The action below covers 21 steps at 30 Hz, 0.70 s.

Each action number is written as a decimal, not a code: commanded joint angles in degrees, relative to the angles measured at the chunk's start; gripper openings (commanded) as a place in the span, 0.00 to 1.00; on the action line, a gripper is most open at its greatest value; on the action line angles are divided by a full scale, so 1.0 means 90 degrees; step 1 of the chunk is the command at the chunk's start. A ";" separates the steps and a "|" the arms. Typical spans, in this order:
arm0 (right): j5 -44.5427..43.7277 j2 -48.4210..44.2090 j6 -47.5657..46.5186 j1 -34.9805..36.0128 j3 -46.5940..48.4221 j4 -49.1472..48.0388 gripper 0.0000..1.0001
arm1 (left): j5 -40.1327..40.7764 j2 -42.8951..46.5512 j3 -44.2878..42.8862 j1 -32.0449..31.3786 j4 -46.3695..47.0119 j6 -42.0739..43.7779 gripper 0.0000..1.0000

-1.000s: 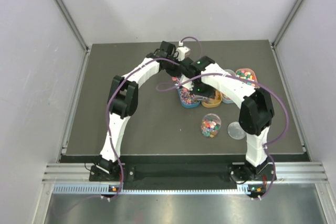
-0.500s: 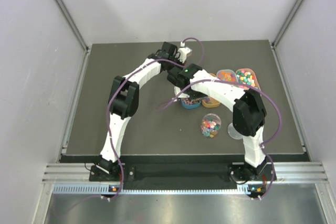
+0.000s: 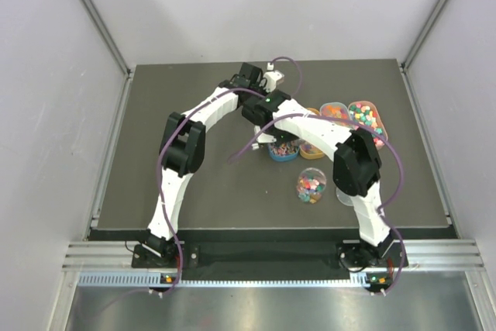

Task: Pack the candies
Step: Scoop the fake candies from the storage box.

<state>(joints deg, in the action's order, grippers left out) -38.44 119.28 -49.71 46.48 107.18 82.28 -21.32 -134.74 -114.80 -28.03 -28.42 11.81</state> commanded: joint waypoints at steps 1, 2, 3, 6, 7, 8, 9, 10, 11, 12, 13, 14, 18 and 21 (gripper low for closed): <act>0.1252 0.0466 0.0551 0.0051 0.0774 0.0301 0.00 | -0.0385 0.0205 0.0217 -0.0294 -0.0426 -0.0365 0.00; 0.1437 0.0477 0.0650 0.0031 0.0883 0.0311 0.00 | -0.0385 0.0224 0.0275 -0.0294 -0.0426 -0.0365 0.00; 0.1506 0.0477 0.0776 0.0012 0.0972 0.0301 0.00 | -0.0385 0.0244 0.0304 -0.0294 -0.0426 -0.0375 0.00; 0.1858 0.0273 0.1372 -0.0232 0.1051 0.0301 0.00 | -0.0404 0.0264 0.0383 -0.0294 -0.0426 -0.0404 0.00; 0.1936 0.0175 0.1557 -0.0281 0.0838 0.0311 0.00 | -0.0395 0.0273 0.0402 -0.0303 -0.0416 -0.0414 0.00; 0.2033 0.0077 0.1646 -0.0310 0.0681 0.0311 0.00 | -0.0414 0.0303 0.0412 -0.0303 -0.0416 -0.0414 0.00; 0.2054 -0.0107 0.1753 -0.0340 0.0515 0.0311 0.00 | -0.0404 0.0312 0.0451 -0.0303 -0.0406 -0.0414 0.00; 0.2083 -0.0196 0.1928 -0.0417 0.0165 0.0311 0.00 | -0.0395 0.0322 0.0471 -0.0313 -0.0406 -0.0414 0.00; 0.2170 -0.0304 0.1959 -0.0447 -0.0022 0.0311 0.00 | -0.0395 0.0342 0.0490 -0.0313 -0.0416 -0.0424 0.00; 0.2210 -0.0450 0.1988 -0.0486 -0.0207 0.0311 0.00 | -0.0395 0.0352 0.0500 -0.0313 -0.0406 -0.0424 0.00; 0.2258 -0.0490 0.2105 -0.0525 -0.0480 0.0311 0.00 | -0.0404 0.0361 0.0510 -0.0313 -0.0416 -0.0424 0.00; 0.2433 -0.0538 0.2193 -0.0545 -0.0570 0.0311 0.00 | -0.0404 0.0361 0.0510 -0.0313 -0.0406 -0.0424 0.00; 0.2903 -0.0714 0.2545 -0.0643 -0.0863 0.0321 0.00 | -0.0385 0.0361 0.0500 -0.0323 -0.0406 -0.0414 0.00; 0.3410 -0.0715 0.2915 -0.0682 -0.0834 0.0321 0.00 | -0.0375 0.0361 0.0481 -0.0323 -0.0396 -0.0424 0.00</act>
<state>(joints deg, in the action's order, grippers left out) -18.79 112.97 -27.53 40.60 100.90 78.41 -21.39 -133.23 -111.98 -28.36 -27.16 10.57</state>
